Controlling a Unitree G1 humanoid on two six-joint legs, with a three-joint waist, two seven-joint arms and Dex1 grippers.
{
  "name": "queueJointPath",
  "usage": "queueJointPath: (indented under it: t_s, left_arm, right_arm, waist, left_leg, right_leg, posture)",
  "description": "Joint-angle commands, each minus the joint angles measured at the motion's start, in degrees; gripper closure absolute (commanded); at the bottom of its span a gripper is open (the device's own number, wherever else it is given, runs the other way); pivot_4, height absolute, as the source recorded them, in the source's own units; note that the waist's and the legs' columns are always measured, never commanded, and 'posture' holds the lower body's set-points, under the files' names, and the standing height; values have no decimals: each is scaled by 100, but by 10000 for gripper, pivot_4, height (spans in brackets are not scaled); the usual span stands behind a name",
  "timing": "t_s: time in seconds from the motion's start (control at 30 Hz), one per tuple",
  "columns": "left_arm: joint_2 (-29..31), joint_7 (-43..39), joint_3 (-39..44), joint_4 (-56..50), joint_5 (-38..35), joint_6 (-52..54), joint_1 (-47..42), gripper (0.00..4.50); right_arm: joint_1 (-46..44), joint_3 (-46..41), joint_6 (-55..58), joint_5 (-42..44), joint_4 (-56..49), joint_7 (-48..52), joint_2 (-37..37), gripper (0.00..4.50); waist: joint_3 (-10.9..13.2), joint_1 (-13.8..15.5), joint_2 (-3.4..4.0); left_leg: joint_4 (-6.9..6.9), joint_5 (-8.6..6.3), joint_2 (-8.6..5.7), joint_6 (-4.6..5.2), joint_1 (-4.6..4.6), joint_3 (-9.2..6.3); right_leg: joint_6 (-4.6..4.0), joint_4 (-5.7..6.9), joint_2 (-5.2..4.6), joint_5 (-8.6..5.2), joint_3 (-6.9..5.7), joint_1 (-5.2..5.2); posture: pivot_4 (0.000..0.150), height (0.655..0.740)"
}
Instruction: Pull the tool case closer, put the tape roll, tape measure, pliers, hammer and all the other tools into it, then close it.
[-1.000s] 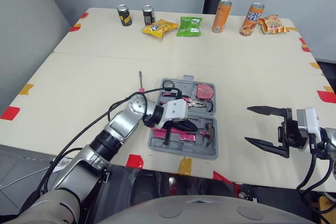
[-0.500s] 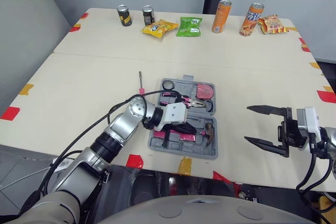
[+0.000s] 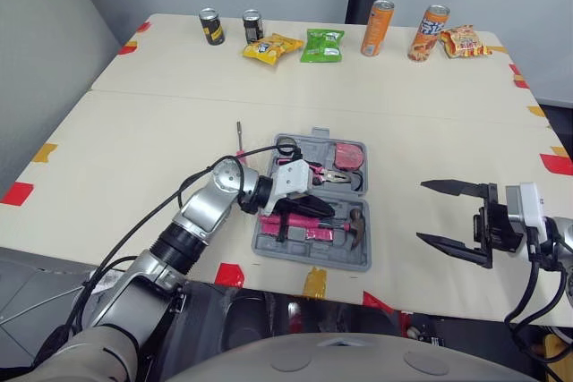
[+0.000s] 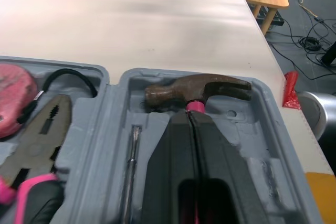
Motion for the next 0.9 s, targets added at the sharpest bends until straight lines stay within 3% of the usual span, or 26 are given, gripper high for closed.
queueJointPath:
  t_s: [0.03, 0.33, 0.67, 0.77, 0.87, 0.9]
  left_arm:
    - [106, -77, 11, -264, 37, 53, -50, 29746]
    - [281, -146, -284, -250, 396, 122, -59, 29746]
    - [42, -24, -326, -414, 399, 559, -140, 29746]
    - [16, 52, -319, -417, 455, 626, -171, 22340]
    - [35, 13, -398, -506, 456, 715, -151, 11892]
    - [36, 19, -424, -532, 478, 727, -142, 11892]
  right_arm:
    - [-10, -11, -77, 18, -84, 3, 17, 0]
    - [-17, -11, -83, 6, -78, 0, 29, 0]
    - [55, -54, -72, 20, -143, -23, 21, 0]
    - [90, -68, -78, 22, -155, -34, 18, 0]
    - [96, -62, -83, 25, -159, -49, 21, 0]
    - [94, -59, -86, 26, -157, -51, 21, 0]
  waist:
    - [0, -2, 0]
    - [-1, -5, 1]
    - [-1, 1, 1]
    - [-1, -5, 1]
    - [-1, -11, 1]
    - [-1, -9, 1]
  left_leg:
    - [0, 0, 0, 0, 0, 0]
    - [0, 0, 0, 0, 0, 0]
    - [1, 0, 0, 0, 0, 0]
    - [2, 0, 0, 0, -1, 0]
    - [2, 0, 0, 0, 0, 1]
    - [2, 0, 0, 0, 0, 1]
  right_leg:
    - [0, 0, 0, 0, 0, 0]
    - [-1, 2, 0, -1, 0, -1]
    - [-3, 4, -1, -2, 0, -1]
    - [-3, 5, 0, -2, 0, -2]
    - [-3, 5, 0, -2, 1, -1]
    - [-3, 5, 0, -2, 1, -2]
  posture:
    - [1500, 7385]
    - [1500, 7385]
    - [1500, 7385]
    - [1500, 7385]
    - [1500, 7385]
    - [1500, 7385]
